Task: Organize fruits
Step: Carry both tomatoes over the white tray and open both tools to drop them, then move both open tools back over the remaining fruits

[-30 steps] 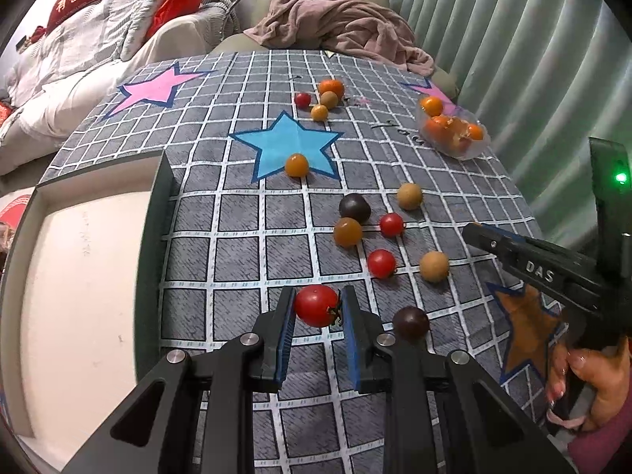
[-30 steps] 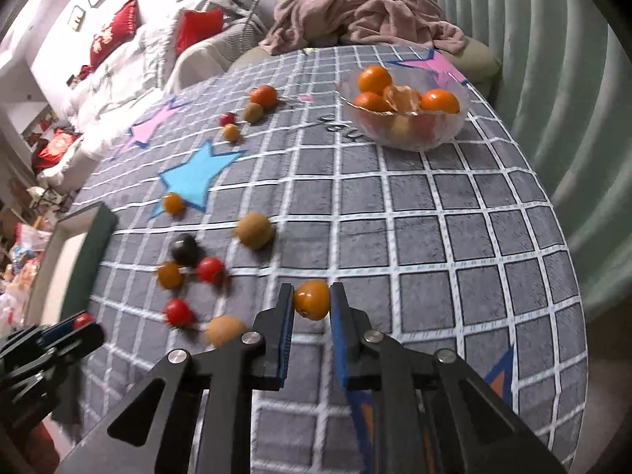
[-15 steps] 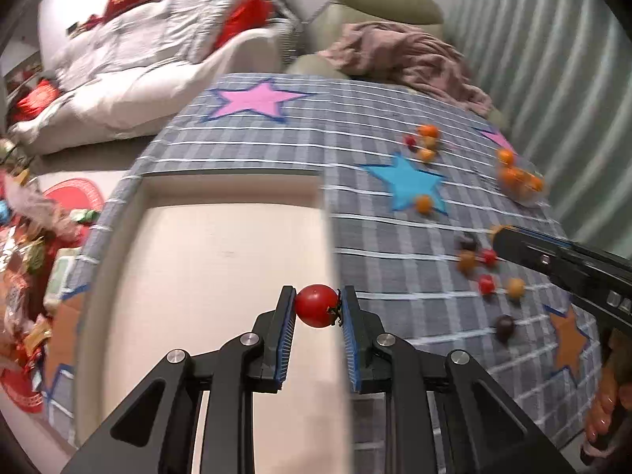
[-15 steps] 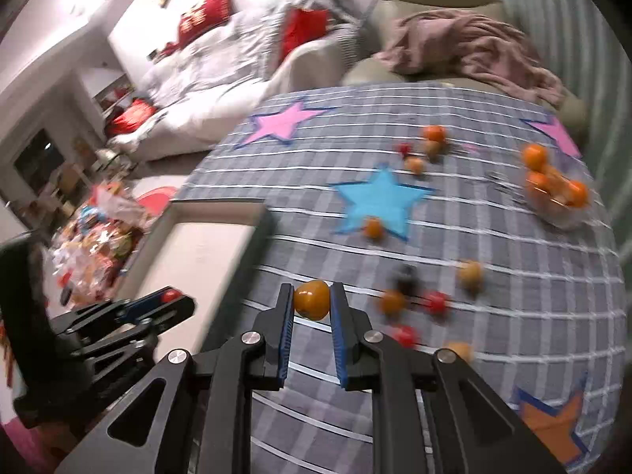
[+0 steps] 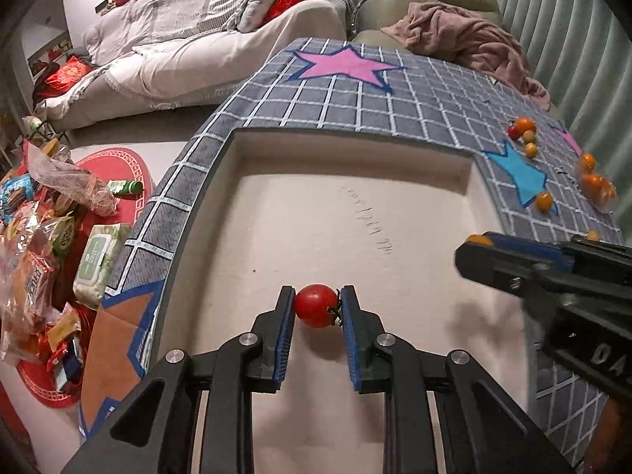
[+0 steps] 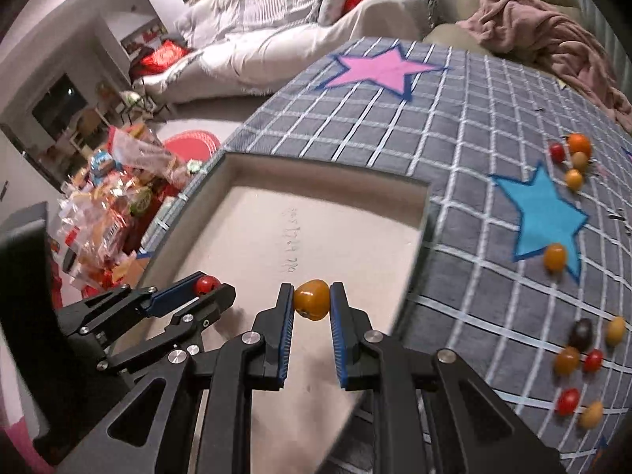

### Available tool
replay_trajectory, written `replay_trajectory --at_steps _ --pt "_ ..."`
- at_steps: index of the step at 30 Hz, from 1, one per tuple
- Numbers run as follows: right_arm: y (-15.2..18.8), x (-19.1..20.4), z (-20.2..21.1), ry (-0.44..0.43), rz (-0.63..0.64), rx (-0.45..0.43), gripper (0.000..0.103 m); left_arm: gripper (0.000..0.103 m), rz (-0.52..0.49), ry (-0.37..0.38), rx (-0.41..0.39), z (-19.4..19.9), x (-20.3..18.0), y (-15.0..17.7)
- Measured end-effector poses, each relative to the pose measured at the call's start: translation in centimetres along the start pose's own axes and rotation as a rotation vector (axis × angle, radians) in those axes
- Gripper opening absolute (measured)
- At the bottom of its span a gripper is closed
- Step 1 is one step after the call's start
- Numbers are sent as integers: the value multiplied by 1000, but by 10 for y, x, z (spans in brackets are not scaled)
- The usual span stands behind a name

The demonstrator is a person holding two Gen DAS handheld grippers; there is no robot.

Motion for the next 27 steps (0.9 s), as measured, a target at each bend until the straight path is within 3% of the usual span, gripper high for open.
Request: replay_trajectory --at_steps 5,7,8,9,10,11,16,20,27 --pt "7 3 -14 37 16 42 23 26 -5 8 10 -4 4 4" --pt "7 0 -13 57 14 41 36 45 -9 -8 19 -4 5 5" --pt "6 -2 -12 58 2 35 51 64 -2 -33 17 -3 8 6" --pt "5 -2 -9 27 -10 36 60 78 14 -24 -1 1 11 5" --pt "3 -2 -4 2 -27 25 69 81 30 -11 -24 6 13 5" --pt "1 -3 2 6 -36 12 84 82 45 -3 -51 13 15 5" --pt "1 -7 37 -9 -19 -52 87 82 56 4 -82 36 17 15" --pt "16 -31 60 34 -31 -96 103 82 86 35 -80 49 9 30" --pt "67 -93 100 114 -97 -140 103 82 11 84 -65 61 -44 44"
Point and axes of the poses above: each gripper's, at about its wrist camera, not at the fingertips, and z roughly against the way its jaws point, x to its left, y to its underside, the point moved 6 cm from there along -z, roughly the way its jaws point, and after that the axes turned 15 degrees about -z, right-handed, at the moved point
